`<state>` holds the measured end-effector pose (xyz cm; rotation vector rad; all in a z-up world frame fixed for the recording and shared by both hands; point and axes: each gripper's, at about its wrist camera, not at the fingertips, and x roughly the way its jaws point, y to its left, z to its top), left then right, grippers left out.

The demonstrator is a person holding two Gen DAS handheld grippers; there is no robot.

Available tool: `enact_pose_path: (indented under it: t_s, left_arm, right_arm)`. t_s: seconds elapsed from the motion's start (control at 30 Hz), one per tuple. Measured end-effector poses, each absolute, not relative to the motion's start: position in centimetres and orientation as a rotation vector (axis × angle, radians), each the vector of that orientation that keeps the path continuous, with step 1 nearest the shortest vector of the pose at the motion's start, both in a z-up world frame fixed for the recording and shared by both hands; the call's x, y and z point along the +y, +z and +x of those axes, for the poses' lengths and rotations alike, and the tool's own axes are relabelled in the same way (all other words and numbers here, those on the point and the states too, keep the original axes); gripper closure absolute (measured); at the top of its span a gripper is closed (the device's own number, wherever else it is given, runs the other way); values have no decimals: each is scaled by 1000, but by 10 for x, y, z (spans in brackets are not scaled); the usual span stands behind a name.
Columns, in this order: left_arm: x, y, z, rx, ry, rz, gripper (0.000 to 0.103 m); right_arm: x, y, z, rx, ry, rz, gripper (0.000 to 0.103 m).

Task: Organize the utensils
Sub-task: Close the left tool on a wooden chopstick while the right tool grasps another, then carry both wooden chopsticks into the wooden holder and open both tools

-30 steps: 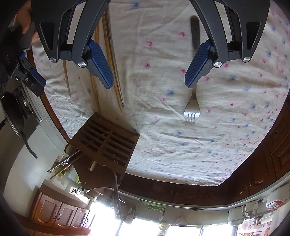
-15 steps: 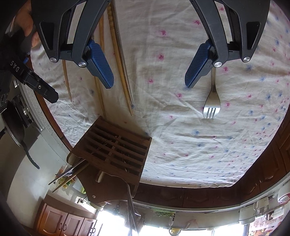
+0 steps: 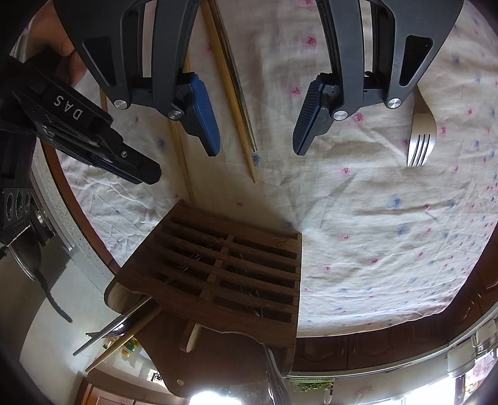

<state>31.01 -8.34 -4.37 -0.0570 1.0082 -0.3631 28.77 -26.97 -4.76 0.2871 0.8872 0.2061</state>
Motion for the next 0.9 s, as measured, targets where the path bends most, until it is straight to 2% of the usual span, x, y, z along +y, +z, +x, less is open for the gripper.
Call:
enact_pose_path:
  t_s: [0.1,0.47,0.57,0.9]
  left_arm:
    - [-89,-48,318,1031,-367,-36,66]
    - [-108,-59,333,1058,-371,44,78]
    - [-118,-59,332,1035,-354,112,95]
    - [-103,-35,317,995,-412,0,98]
  right_arm:
    - [-263,-56,299,918,213,265,77]
    - [-244,-65,310,938,190,103,94]
    - [-246,-64,307,937,193,109,95]
    - [-275,-39,277,885,217,264,98]
